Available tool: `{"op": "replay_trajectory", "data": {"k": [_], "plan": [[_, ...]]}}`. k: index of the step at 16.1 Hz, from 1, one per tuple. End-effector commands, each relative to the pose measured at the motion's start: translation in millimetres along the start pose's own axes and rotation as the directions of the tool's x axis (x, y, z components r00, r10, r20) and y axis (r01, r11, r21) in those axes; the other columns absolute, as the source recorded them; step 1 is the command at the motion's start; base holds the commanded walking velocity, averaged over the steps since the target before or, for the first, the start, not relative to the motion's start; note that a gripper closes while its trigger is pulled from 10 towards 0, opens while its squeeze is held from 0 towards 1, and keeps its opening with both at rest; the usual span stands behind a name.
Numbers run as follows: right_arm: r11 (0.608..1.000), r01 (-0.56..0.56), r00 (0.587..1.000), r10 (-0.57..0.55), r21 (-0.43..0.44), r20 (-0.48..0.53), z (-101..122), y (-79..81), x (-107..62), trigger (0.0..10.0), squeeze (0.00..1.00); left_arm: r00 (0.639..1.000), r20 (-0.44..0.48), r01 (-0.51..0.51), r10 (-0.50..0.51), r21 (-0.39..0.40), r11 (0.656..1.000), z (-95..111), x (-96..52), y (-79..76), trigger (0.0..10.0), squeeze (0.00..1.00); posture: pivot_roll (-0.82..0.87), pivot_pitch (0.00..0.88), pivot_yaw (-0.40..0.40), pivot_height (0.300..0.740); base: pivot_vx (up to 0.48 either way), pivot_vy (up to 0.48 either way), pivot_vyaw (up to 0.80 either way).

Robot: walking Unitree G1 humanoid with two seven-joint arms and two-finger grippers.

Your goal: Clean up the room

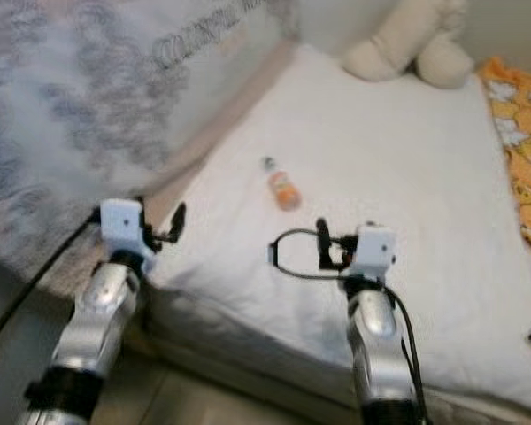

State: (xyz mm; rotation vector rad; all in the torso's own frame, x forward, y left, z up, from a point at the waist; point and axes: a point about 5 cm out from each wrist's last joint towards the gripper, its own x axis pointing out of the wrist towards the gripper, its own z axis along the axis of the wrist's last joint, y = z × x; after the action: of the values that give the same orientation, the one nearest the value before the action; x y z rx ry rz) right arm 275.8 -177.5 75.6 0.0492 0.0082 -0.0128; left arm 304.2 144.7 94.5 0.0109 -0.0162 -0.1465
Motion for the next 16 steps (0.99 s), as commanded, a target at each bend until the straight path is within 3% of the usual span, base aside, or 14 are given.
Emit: {"op": "replay_trajectory", "data": {"k": [1, 5, 9, 11, 13, 16], "plan": [[0.999, 0.021, 1.0, -0.021, -0.031, 0.002, 0, -10.3, -1.4, 10.0, 0.0, 1.0, 0.005, 0.031, -0.031, -0.002, 1.0, 4, 5.4, -11.4, 10.0, 0.0, -0.01, 0.0, 0.007, 0.74, 0.442, 0.0, 0.0], [0.999, -0.014, 1.0, 0.014, -0.037, 0.006, 9, -4.4, 10.2, 10.0, 0.0, 1.0, -0.01, -0.022, 0.022, 0.005, 1.0, 3, 7.6, 2.3, 10.0, 0.0, 0.01, 0.0, -0.003, 0.74, 0.116, 0.0, 0.0], [1.0, -0.008, 1.0, 0.008, -0.028, -0.001, 6, -2.3, 6.8, 10.0, 0.0, 1.0, -0.02, 0.004, -0.003, 0.03, 1.0, 1, 6.6, 2.3, 10.0, 0.0, 0.01, 0.0, 0.003, 0.74, 0.0, 0.0, 0.0], [0.999, -0.024, 1.0, 0.023, -0.036, -0.011, 4, 1.3, 6.2, 10.0, 0.0, 1.0, -0.021, 0.008, -0.008, 0.023, 1.0, 2, 7.2, 1.8, 10.0, 0.0, 0.0, 0.0, 0.006, 0.74, 0.0, 0.0, -0.66], [0.999, -0.021, 1.0, 0.02, -0.039, -0.006, 5, 0.8, 6.5, 10.0, 0.0, 1.0, -0.024, 0.01, -0.009, 0.027, 1.0, 2, 9.9, 2.1, 10.0, 0.0, 0.0, 0.0, 0.01, 0.74, 0.0, 0.465, -0.75], [0.998, -0.014, 1.0, 0.014, -0.054, -0.001, 7, -0.7, 7.6, 10.0, 0.0, 0.999, -0.04, -0.015, 0.019, 0.092, 0.996, 1, 13.3, 2.7, 10.0, 0.0, 0.0, 0.0, 0.009, 0.74, 0.0, 0.312, 0.0]]}}
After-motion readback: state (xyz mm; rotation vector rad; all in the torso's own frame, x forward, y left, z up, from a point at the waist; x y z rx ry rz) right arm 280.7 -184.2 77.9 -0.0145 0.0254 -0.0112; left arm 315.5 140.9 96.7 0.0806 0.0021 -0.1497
